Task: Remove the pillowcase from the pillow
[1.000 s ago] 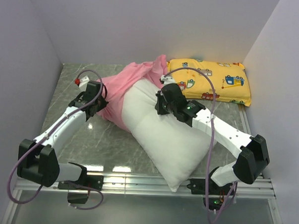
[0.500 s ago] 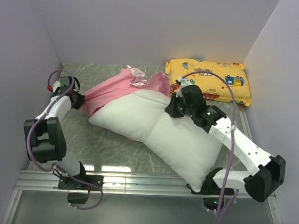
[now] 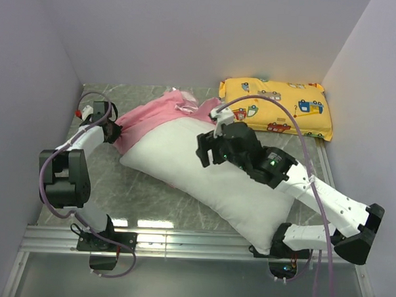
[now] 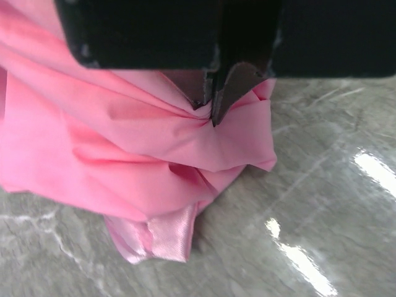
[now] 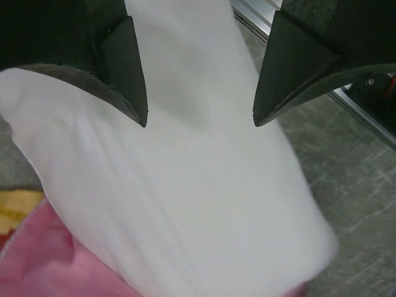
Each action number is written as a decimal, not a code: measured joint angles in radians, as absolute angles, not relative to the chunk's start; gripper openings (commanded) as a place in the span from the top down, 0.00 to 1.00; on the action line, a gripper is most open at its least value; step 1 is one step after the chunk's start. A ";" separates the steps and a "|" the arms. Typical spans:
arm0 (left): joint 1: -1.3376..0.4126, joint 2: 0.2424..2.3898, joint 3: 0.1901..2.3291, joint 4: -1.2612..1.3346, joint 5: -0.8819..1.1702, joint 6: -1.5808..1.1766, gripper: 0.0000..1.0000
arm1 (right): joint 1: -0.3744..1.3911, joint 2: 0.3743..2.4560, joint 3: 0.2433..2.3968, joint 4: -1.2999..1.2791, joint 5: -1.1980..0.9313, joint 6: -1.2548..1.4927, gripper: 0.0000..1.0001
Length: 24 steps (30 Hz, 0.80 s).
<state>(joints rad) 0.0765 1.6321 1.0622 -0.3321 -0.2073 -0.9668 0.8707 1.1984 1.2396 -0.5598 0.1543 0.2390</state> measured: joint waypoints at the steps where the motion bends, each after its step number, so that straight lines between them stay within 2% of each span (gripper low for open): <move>1: 0.068 1.631 1.058 -0.325 -0.211 -0.967 1.00 | 0.914 1.205 1.259 -0.551 0.197 0.226 0.17; 6: 0.051 1.625 1.045 -0.314 -0.216 -0.967 1.00 | 1.097 1.266 1.277 -0.504 0.352 0.114 0.08; 14: 0.051 1.618 1.046 -0.312 -0.216 -0.967 1.00 | 1.177 1.604 1.280 -0.460 0.463 -0.007 0.08; 16: 0.051 1.618 1.051 -0.316 -0.216 -0.966 0.99 | 1.177 1.674 1.280 -0.452 0.497 -0.020 0.21; 17: 0.051 1.618 1.056 -0.321 -0.216 -0.966 0.99 | 1.178 1.695 1.283 -0.448 0.519 -0.021 0.53; 18: 0.051 1.618 1.065 -0.324 -0.215 -0.966 1.00 | 1.178 1.706 1.287 -0.449 0.534 -0.026 0.79; 19: 0.051 1.618 1.076 -0.328 -0.216 -0.966 1.00 | 1.175 1.709 1.291 -0.450 0.550 -0.025 0.95; 20: 0.051 1.619 1.089 -0.331 -0.216 -0.966 0.99 | 1.172 1.706 1.298 -0.451 0.563 -0.014 1.00; 24: 0.051 1.633 1.156 -0.346 -0.216 -0.964 1.00 | 1.156 1.653 1.308 -0.462 0.559 0.014 1.00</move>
<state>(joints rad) 0.0509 1.6329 1.1557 -0.3462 -0.2165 -0.9638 1.1561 1.6531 1.3075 -0.4618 0.5587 0.0139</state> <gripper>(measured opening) 0.013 0.036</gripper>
